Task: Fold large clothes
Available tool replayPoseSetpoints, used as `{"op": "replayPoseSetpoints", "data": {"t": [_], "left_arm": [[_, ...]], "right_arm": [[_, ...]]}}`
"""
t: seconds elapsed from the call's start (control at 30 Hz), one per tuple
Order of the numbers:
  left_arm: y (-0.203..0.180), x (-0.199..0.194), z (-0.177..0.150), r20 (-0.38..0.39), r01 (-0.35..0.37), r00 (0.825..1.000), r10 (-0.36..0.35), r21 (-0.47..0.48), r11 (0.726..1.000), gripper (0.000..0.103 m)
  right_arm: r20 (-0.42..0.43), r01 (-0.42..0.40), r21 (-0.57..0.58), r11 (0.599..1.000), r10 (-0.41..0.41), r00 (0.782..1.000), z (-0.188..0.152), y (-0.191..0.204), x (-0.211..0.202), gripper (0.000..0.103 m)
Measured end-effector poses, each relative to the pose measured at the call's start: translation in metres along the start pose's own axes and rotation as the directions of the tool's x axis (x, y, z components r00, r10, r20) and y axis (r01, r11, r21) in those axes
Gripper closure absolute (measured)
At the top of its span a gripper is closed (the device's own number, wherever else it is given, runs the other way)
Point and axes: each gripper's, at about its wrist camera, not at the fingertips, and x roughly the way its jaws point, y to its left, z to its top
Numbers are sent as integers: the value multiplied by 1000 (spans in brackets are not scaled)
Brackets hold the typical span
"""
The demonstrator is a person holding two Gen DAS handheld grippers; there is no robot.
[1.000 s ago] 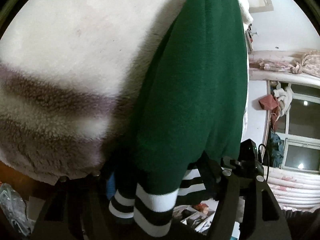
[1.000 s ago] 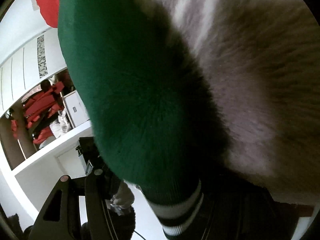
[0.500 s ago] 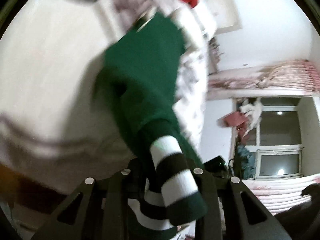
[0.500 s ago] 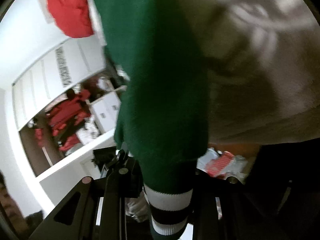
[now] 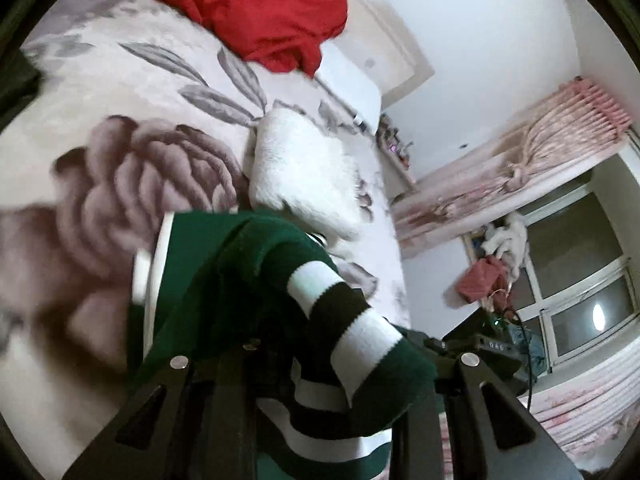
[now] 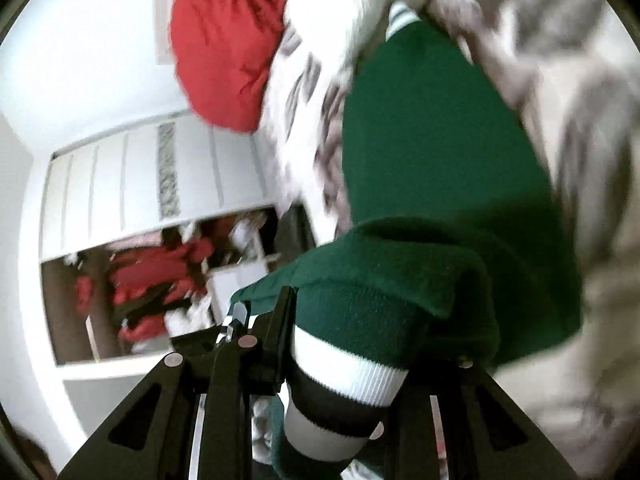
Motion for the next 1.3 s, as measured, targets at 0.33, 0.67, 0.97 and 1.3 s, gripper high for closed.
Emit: {"op": "replayPoseSetpoints", "data": {"t": [0.33,0.67,0.97,1.3], "left_arm": [[90,117,51,-270,-119,961,52,-239,964,77],[73,70,68,-101,70,989,-105,-304,950,6],[45,-4,7,158,-421,890,427,-72,904,6],[65,-27,-107,92,-570,799,595,-204,796,6]], "right_arm": [[-60,150,244,958,-140,988,172,-65,77,69],[63,-24,152,988,14,998,187,-31,29,28],[-34,440,-299,847,-470,882,174,-52,48,15],[-198,213,-262,941,-269,943,223,-89,116,20]]}}
